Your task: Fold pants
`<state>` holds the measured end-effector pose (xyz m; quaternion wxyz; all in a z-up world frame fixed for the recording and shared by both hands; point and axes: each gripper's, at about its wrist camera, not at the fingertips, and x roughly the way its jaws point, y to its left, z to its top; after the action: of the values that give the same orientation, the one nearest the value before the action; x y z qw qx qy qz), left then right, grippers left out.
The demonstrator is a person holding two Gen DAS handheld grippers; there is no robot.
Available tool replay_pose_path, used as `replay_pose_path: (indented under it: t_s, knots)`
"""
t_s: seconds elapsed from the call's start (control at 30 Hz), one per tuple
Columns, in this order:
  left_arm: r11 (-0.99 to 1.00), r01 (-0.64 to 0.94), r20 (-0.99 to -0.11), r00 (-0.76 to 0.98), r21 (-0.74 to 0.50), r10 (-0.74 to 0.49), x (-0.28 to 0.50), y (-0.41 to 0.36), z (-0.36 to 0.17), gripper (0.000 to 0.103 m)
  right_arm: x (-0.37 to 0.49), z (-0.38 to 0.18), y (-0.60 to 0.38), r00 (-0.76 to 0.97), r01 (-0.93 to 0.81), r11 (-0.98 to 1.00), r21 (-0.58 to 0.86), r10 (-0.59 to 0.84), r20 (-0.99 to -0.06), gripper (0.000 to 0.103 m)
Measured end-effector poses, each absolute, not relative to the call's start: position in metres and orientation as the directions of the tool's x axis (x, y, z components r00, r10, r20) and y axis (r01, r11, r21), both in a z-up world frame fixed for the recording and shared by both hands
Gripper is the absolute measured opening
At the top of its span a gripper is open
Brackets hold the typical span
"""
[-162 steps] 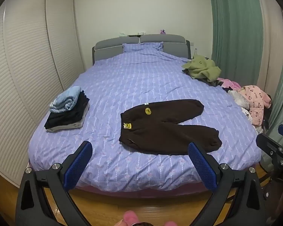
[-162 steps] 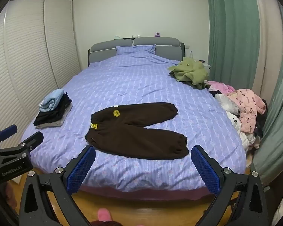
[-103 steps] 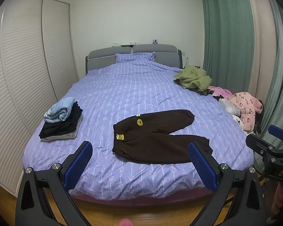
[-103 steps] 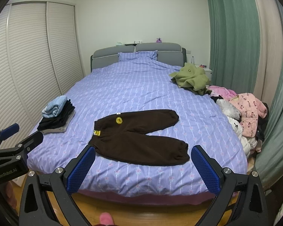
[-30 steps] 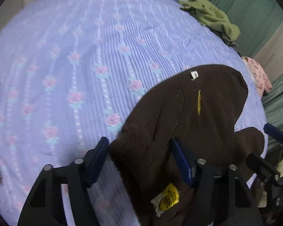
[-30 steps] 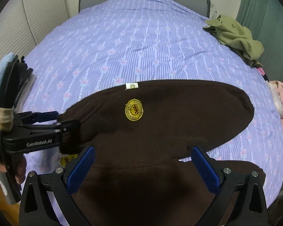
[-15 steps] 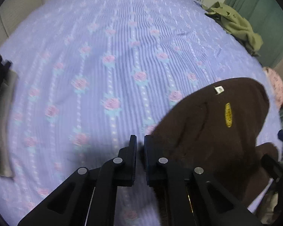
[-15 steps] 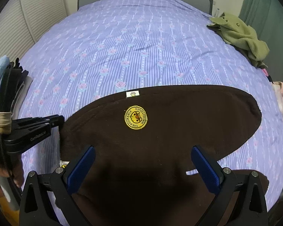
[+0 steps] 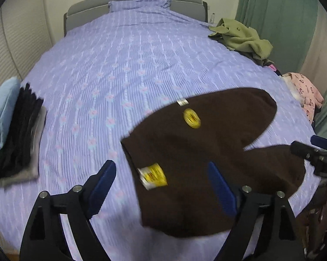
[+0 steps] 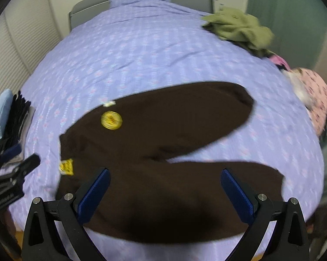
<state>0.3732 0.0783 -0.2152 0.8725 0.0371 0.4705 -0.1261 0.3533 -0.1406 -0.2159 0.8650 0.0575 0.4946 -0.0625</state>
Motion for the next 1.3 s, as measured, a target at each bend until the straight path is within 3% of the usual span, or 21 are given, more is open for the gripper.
replay_pose_path:
  t_s: [0.27,0.47,0.73,0.83,1.07,1.1,1.17,1.23,1.3]
  knots:
    - [0.994,0.022,-0.894,0.435,-0.107,-0.106,0.298,0.047,-0.248,0.091,0.287,-0.236,-0.233,0.433,0.285,0.956,0.075,-0.058,-0.899,0.102]
    - [0.993,-0.066,-0.916,0.397,-0.100,-0.066,0.261,0.017,-0.274,0.091,0.257,-0.274,-0.293,0.354,0.338,0.934,0.113,-0.015,-0.935,0.102]
    - [0.985,-0.111,-0.933,0.350,-0.133,-0.087,0.275,0.010,-0.323,0.091,0.245,-0.333,-0.315,0.302,0.382,0.912,0.147,0.027,-0.953,0.102]
    - [0.975,-0.155,-0.936,0.338,-0.161,-0.100,0.283,0.015,-0.342,0.091,0.250,-0.358,-0.317,0.275,0.402,0.903,0.150,0.037,-0.961,0.096]
    - [0.954,-0.190,-0.943,0.283,-0.233,-0.174,0.299,0.009,-0.377,0.090,0.259,-0.384,-0.321,0.278,0.419,0.903,0.092,-0.031,-0.960,0.096]
    - [0.955,-0.185,-0.943,0.283,-0.230,-0.172,0.301,0.006,-0.378,0.089,0.260,-0.388,-0.324,0.275,0.428,0.899,0.094,-0.031,-0.961,0.096]
    - [0.959,-0.160,-0.943,0.279,-0.235,-0.184,0.304,0.000,-0.378,0.075,0.263,-0.394,-0.328,0.271,0.444,0.889,0.109,-0.017,-0.963,0.096]
    - [0.958,-0.141,-0.943,0.260,-0.251,-0.208,0.307,-0.004,-0.376,0.052,0.267,-0.399,-0.332,0.262,0.453,0.881,0.137,0.016,-0.965,0.085]
    - [0.954,-0.120,-0.939,0.246,-0.274,-0.239,0.307,-0.005,-0.370,0.039,0.272,-0.394,-0.331,0.259,0.439,0.884,0.157,0.042,-0.965,0.058]
